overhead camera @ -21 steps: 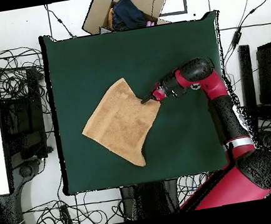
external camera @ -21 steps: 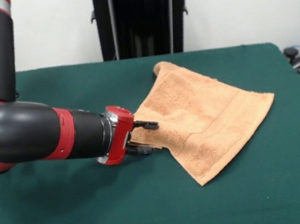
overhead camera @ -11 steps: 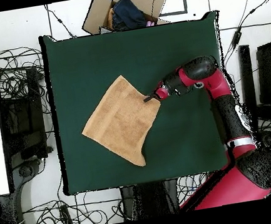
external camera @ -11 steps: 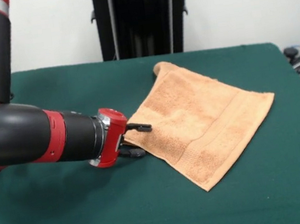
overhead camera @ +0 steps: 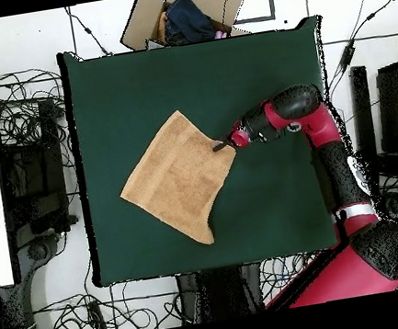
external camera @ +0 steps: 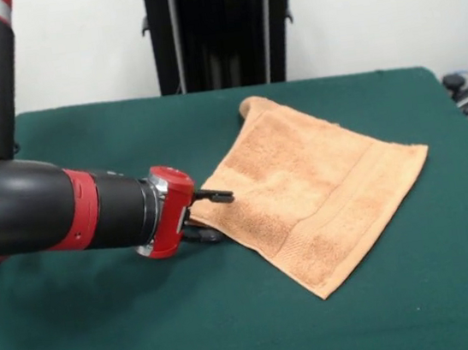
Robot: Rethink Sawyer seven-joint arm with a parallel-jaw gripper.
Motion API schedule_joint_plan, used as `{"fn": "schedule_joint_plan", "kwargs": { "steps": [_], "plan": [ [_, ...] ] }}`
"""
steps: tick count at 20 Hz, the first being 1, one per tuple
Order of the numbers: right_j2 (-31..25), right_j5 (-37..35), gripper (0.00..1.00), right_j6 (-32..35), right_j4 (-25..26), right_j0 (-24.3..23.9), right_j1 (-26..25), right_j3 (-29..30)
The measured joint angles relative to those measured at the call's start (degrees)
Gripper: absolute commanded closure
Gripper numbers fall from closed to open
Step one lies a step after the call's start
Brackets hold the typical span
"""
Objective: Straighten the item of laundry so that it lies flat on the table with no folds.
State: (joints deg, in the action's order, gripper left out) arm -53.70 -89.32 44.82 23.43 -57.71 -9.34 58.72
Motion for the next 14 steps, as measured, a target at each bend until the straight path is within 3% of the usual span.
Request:
{"fn": "schedule_joint_plan", "kwargs": {
  "steps": [14],
  "plan": [
    [0.4, 7.3, 0.00, 0.0, 0.0, -4.6, 0.3, 9.1]
  ]
}}
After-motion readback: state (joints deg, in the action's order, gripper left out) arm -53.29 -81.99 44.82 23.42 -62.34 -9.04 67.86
